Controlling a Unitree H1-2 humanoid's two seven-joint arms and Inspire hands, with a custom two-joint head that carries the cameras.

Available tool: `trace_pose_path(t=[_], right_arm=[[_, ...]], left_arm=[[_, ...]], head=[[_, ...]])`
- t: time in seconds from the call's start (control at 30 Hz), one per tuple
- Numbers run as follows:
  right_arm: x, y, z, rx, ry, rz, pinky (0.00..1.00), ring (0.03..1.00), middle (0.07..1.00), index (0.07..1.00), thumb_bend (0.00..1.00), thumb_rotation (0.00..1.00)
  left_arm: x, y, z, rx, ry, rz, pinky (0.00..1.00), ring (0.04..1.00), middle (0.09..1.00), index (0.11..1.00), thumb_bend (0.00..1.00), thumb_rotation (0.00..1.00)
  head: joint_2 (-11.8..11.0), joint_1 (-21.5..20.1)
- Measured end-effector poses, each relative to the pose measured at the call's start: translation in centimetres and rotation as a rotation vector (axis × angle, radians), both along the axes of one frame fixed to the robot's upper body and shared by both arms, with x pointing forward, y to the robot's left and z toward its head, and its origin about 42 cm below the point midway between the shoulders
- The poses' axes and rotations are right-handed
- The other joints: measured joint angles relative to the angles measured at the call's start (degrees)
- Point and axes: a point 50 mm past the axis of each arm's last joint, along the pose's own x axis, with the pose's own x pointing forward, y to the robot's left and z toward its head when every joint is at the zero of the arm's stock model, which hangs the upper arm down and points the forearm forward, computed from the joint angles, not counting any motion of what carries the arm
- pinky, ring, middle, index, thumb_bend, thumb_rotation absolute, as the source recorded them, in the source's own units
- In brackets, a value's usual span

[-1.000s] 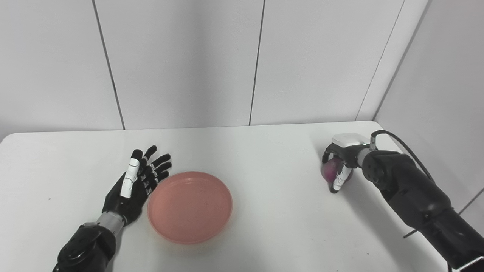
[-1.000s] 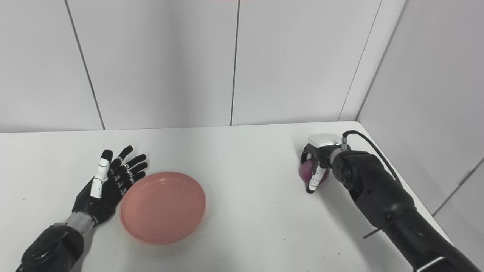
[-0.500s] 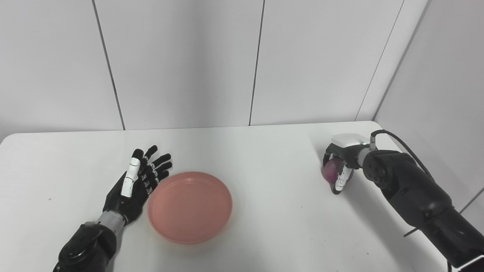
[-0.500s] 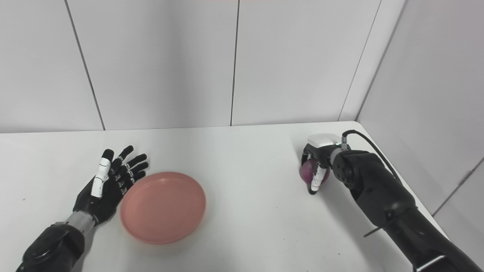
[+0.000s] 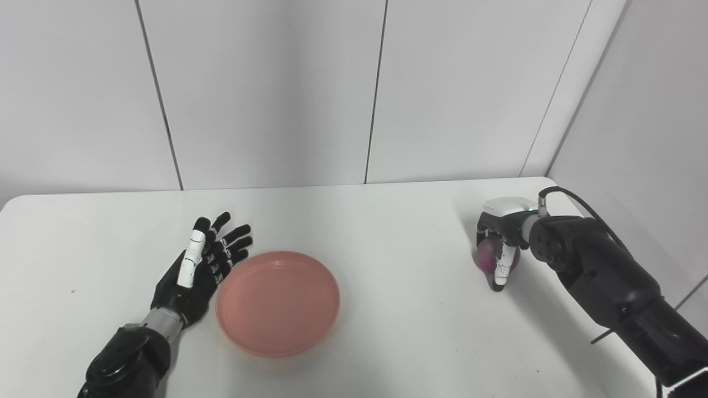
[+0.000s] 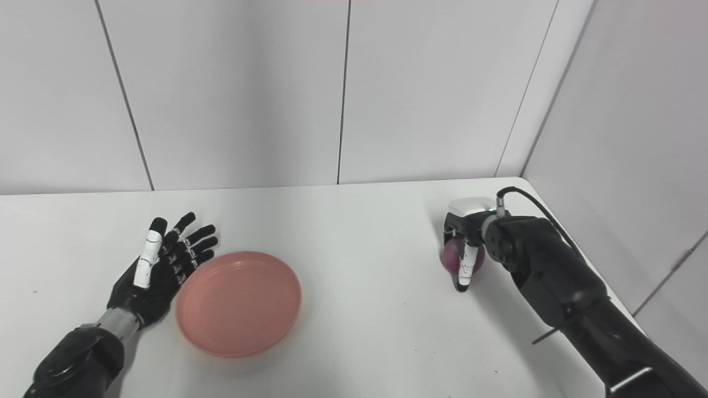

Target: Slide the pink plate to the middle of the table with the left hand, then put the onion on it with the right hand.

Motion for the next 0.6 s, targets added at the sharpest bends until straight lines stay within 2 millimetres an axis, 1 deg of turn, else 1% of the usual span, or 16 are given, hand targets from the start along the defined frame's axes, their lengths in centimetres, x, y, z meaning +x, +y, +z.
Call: trace_pose_path(t=[0.07,0.23,0.3,0.4,0.6], right_arm=[[-0.1,0.4,0.4,0.002,-0.001,0.015,0.23,0.334,0.48,0.499,0.53,0.01],[0.2,1.0,1.7,0.004,-0.023,0.032,0.23,0.343,0.484,0.493,0.53,0.01],[0.4,1.2,2.5,0.005,-0.036,0.037,0.22,0.328,0.476,0.505,0.52,0.01],[0.7,1.4,3.5,0.008,-0.052,0.042,0.21,0.31,0.479,0.494,0.53,0.01],[0.6,2.4,4.4,0.021,-0.07,0.084,0.22,0.321,0.482,0.491,0.53,0.01]], left_arm=[[0.0,0.0,0.0,0.0,0.0,0.001,0.92,0.881,0.87,1.0,0.74,0.89],[0.0,0.0,0.0,0.001,0.0,0.001,0.92,0.88,0.868,1.0,0.74,0.89],[0.0,-0.1,0.0,0.0,0.001,0.001,0.92,0.881,0.871,1.0,0.74,0.9],[0.0,-0.2,0.0,-0.002,0.001,0.0,0.92,0.885,0.872,1.0,0.74,0.89],[0.0,-0.2,0.0,-0.003,0.0,0.001,0.93,0.894,0.88,1.0,0.73,0.9]], head=[[-0.1,0.1],[-0.1,0.2],[-0.2,0.2],[-0.1,0.3],[-0.2,0.4]])
